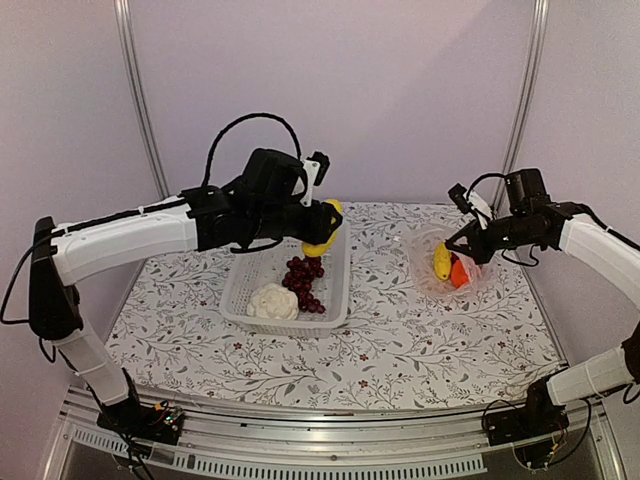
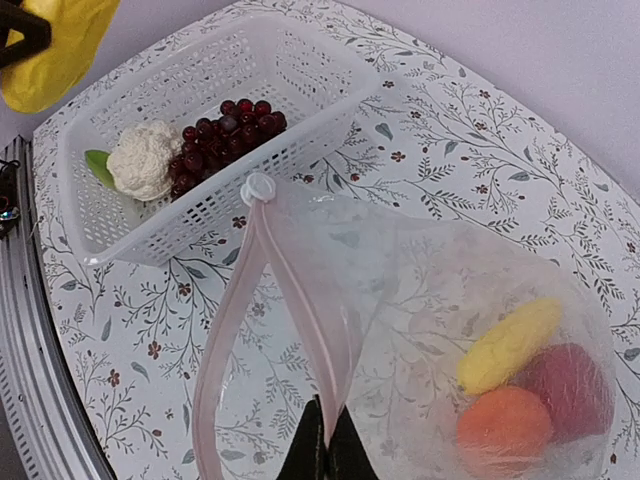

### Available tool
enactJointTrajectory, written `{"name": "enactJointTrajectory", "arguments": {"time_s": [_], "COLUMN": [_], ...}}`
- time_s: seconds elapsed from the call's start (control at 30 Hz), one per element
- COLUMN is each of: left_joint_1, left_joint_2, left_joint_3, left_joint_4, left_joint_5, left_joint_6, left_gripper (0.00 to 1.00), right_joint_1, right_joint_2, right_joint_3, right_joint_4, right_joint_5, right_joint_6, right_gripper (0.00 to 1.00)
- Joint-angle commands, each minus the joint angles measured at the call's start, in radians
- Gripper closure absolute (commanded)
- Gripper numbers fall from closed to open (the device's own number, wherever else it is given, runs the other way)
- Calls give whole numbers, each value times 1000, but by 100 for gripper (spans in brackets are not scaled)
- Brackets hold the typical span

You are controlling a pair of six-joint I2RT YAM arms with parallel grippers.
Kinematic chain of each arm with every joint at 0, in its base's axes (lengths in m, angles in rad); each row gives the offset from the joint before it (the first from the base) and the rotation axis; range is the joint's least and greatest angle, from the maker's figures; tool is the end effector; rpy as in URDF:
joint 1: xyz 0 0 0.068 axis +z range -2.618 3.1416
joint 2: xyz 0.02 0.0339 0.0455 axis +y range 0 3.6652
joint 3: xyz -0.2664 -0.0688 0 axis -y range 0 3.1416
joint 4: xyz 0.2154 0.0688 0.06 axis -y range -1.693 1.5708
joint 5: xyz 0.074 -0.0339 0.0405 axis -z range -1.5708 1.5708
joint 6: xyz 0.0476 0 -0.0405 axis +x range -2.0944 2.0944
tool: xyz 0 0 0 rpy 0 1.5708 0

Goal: Place the food in the zip-top bag and seal the zipper
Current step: Place the fake fruit in the zipper food storage bag.

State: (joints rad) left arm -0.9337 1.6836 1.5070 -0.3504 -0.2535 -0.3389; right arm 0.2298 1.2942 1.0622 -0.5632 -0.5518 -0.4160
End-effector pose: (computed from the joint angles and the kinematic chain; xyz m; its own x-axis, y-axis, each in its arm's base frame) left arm 0.2335 -0.2954 0.3390 -0.4980 0.1319 -0.8571 0.5128 0.8418 -0.1684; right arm 0.2386 0.0814 0.2969 -0.4131 -0.4501 -0.7917 -0.7853 0.6163 0.0594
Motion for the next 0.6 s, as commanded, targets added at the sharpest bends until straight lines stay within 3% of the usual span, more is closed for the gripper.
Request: {"name": "enactJointTrajectory", "arguments": {"time_s": [0.0,0.27,0.57], "left_joint_1": [-102,-254,-299], "left_joint_2": [-111,-119,57], "left_joint_3": [-142,-264,-180], "left_joint_4": [399,741,985], "left_joint_5": [144,319,512], "left_joint_6": [157,363,465], "left_gripper": [77,77,76], "right_joint_1": [57,147,157], "right_joint_2": [-56,-117,-123], "right_joint_3": [74,142,187], "right_joint_4": [-189,-355,-443], "right_joint_5": [-39,-88,-161], "right_joint_6": [-45,-65,-87], "right_gripper": [100,100,100]}}
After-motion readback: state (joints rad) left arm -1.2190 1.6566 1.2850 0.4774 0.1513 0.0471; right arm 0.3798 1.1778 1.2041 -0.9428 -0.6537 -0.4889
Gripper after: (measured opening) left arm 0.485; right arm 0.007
